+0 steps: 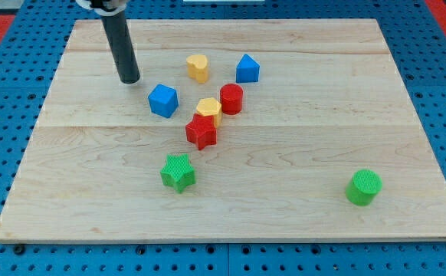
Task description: Move the yellow heart to the center
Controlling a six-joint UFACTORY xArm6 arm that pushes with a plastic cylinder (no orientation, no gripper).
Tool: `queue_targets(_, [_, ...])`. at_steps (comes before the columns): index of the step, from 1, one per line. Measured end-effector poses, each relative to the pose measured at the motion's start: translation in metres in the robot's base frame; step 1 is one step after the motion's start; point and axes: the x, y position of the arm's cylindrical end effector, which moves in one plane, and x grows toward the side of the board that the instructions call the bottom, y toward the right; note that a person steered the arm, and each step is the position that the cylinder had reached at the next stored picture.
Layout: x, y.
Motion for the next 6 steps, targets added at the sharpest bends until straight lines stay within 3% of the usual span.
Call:
queue_targets(1, [-0.039, 0.030])
queue_targets(2, [-0.056, 0.096])
queue_targets(3, [-0.024, 0.134])
queue_targets(4, [0.024, 0.134])
queue_targets(6, [0.049, 0.160])
